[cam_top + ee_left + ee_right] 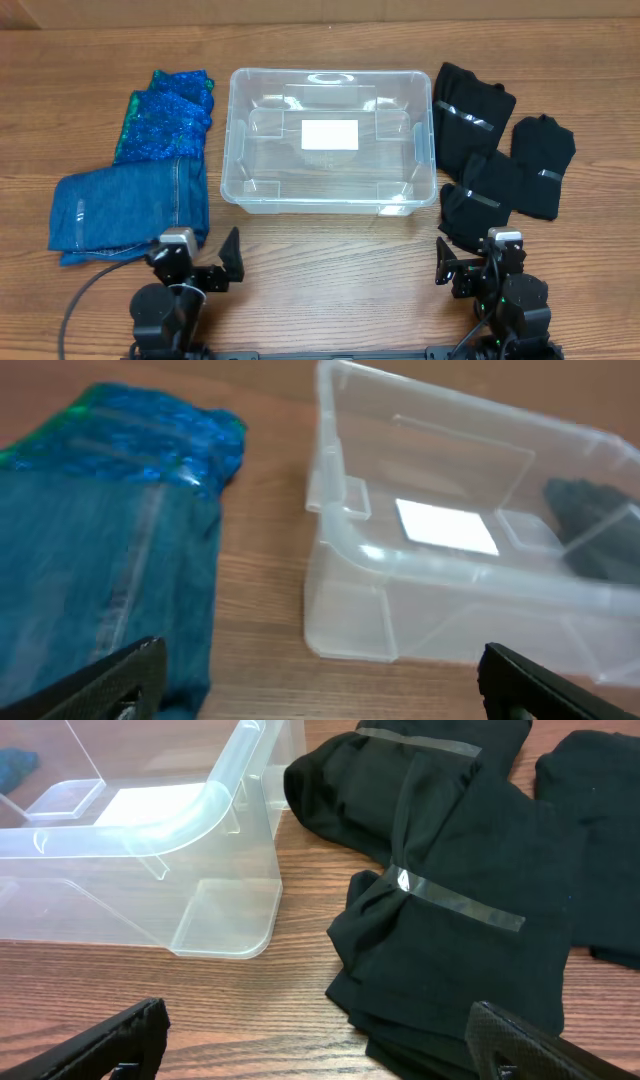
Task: Pack container
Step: 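Move the left gripper toward the folded blue jeans on the left, then grasp the folded blue jeans with the left gripper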
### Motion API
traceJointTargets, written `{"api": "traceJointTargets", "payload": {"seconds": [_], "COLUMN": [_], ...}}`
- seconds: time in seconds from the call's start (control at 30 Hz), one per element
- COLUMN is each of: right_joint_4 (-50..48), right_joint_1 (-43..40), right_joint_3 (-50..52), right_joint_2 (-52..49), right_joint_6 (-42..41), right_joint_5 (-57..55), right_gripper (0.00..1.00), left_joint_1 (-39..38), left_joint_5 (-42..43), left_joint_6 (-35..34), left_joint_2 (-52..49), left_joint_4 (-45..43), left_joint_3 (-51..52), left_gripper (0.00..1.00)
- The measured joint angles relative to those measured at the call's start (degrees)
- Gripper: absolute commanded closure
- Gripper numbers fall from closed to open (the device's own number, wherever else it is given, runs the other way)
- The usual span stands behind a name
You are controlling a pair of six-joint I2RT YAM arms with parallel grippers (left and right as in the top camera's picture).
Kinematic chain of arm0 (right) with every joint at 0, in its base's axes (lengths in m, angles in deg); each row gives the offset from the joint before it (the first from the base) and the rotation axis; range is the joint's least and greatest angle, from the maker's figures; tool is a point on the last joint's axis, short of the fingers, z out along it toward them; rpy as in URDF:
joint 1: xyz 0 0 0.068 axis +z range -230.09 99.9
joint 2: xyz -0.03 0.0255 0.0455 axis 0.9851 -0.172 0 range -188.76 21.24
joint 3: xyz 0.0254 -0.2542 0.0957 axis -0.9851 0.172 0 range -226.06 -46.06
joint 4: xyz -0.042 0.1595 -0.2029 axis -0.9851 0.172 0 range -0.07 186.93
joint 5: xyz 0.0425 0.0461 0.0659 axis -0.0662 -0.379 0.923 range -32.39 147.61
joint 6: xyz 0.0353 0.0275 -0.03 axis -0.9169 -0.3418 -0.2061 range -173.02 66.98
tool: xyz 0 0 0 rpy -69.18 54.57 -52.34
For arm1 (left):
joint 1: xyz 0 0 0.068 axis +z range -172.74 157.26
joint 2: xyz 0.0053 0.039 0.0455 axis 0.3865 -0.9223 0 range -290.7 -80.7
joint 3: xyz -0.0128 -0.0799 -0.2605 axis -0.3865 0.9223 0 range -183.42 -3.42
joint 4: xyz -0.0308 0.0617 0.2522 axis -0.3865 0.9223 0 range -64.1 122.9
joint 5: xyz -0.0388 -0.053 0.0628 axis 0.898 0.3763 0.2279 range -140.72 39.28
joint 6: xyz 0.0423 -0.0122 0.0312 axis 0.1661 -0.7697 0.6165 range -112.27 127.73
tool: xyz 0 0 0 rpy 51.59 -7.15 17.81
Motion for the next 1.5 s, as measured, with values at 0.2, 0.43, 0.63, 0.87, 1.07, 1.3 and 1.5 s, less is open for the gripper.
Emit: {"api": "traceJointTargets", "payload": {"seconds": [0.2, 0.43, 0.63, 0.87, 1.07, 1.3, 1.5], "right_joint_4": [0.0, 0.0, 0.0, 0.0, 0.0, 0.0, 0.0], "right_joint_1": [0.0, 0.0, 0.0, 0.0, 0.0, 0.0, 0.0], "right_joint_3": [0.0, 0.0, 0.0, 0.0, 0.0, 0.0, 0.0], "right_joint_2": [0.0, 0.0, 0.0, 0.0, 0.0, 0.0, 0.0], "right_joint_6": [0.0, 0.0, 0.0, 0.0, 0.0, 0.0, 0.0], "right_joint_5": [0.0, 0.0, 0.0, 0.0, 0.0, 0.0, 0.0], "right_gripper": [0.0, 0.0, 0.0, 0.0, 0.0, 0.0, 0.0], "left_joint_1": [0.0, 0.0, 2.5, 24.1, 44.3, 57.8, 59.6], "left_joint_5": [-2.6, -0.1, -5.2, -3.8, 3.8, 13.2, 19.3], "left_joint_6": [-4.2, -4.8, -5.6, -9.4, -10.1, -8.1, -2.0], "left_joint_2": [-12.9, -30.6, -41.6, -61.9, -76.3, -90.1, -99.9], "left_joint_4": [1.6, 0.3, 12.6, 26.8, 28.4, 25.7, 20.7], "left_joint_3": [-16.4, -35.1, -45.3, -56.8, -58.6, -58.6, -58.6], "left_gripper": [0.0, 0.0, 0.0, 0.0, 0.0, 0.0, 0.0]}}
